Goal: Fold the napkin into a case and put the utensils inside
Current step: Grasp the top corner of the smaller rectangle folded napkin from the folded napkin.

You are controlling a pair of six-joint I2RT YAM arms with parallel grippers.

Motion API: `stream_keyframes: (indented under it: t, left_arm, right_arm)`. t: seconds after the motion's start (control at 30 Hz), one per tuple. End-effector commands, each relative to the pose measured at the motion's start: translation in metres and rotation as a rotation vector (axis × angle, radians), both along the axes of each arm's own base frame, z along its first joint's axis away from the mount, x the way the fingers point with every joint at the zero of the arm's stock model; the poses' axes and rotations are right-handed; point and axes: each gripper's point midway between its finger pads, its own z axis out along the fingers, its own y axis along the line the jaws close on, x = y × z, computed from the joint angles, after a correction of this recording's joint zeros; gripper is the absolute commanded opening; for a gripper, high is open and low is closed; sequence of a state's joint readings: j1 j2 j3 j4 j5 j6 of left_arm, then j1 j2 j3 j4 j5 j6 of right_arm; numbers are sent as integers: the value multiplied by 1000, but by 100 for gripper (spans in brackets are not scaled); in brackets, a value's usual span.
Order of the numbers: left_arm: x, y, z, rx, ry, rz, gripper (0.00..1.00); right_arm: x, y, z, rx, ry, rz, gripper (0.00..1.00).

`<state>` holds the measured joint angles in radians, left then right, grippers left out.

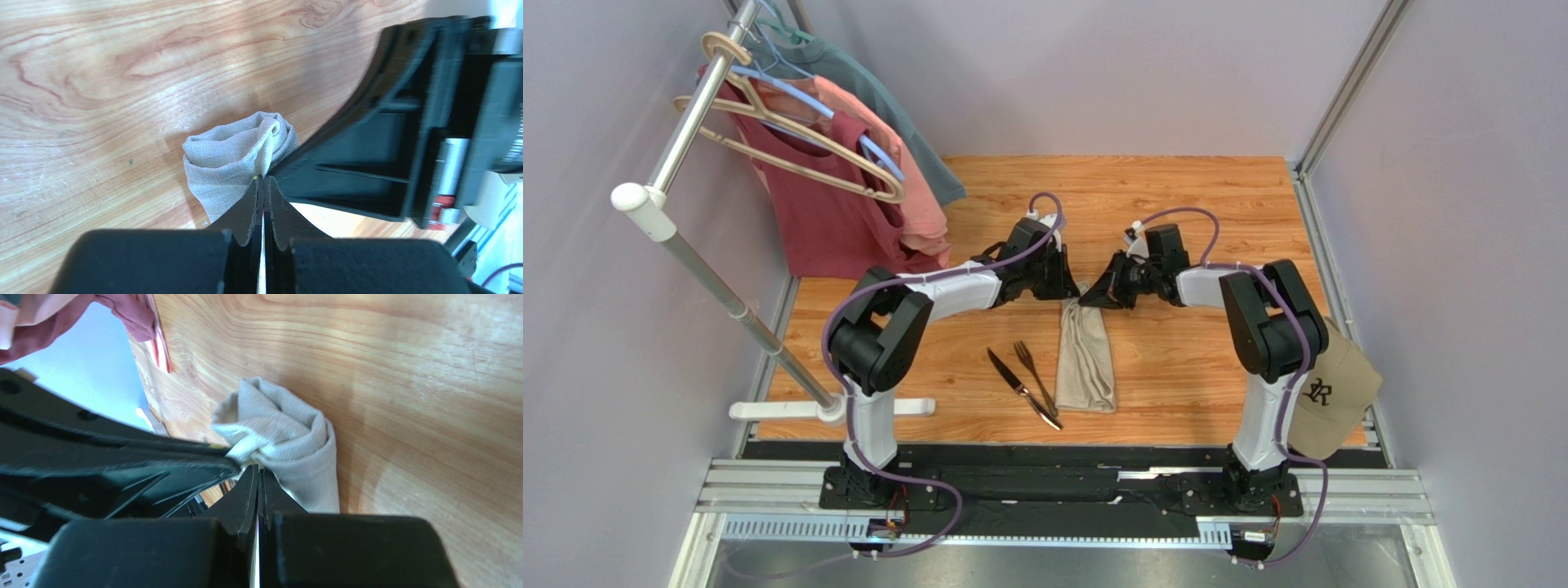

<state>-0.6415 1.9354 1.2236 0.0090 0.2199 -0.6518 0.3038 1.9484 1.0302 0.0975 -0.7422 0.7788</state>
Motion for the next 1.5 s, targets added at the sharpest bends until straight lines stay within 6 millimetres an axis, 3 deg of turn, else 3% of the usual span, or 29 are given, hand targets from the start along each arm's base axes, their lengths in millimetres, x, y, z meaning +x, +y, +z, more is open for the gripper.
stream_keyframes:
  t: [0.0, 0.13, 0.3, 0.47, 0.67, 0.77, 0.8, 0.83, 1.0, 1.27, 1.37, 1.47]
  left_arm:
    - [0, -12, 26, -68, -32, -24, 0]
    - [-2, -15, 27, -77, -30, -32, 0]
    - [-12, -21, 18, -73, -10, -45, 0]
    - [-22, -18, 4, -58, 18, -29, 0]
    - [-16, -5, 5, 31, -11, -12, 2]
    - [-8, 0, 23, 68, -60, -8, 23]
    - [-7, 1, 32, 67, -76, -4, 41]
    - [-7, 3, 34, 78, -77, -1, 49]
    - [-23, 24, 27, 160, -66, 35, 71]
    - [-38, 28, 4, 239, 13, 47, 75]
    - [-35, 17, -4, 241, 58, 31, 75]
    - [-36, 9, -11, 237, 64, 10, 90]
  right_arm:
    - [1, 10, -9, 3, -13, 5, 0]
    - [-6, 20, -14, 31, 17, 20, 0]
    - [-3, 34, -4, 132, 22, 9, 0]
    - [21, 21, -20, 103, 19, -146, 0]
    - [23, 4, -36, -43, 33, -189, 0]
    - [19, -4, -36, -93, 13, -159, 0]
    - [20, -4, -33, -93, 8, -153, 0]
    - [20, -5, -31, -95, 2, -145, 0]
    - [15, -8, -26, -106, 28, -130, 0]
    - [15, -8, -2, -110, 14, -121, 0]
    - [16, -12, 5, -145, 11, -130, 0]
    - [21, -19, 19, -170, -19, -137, 0]
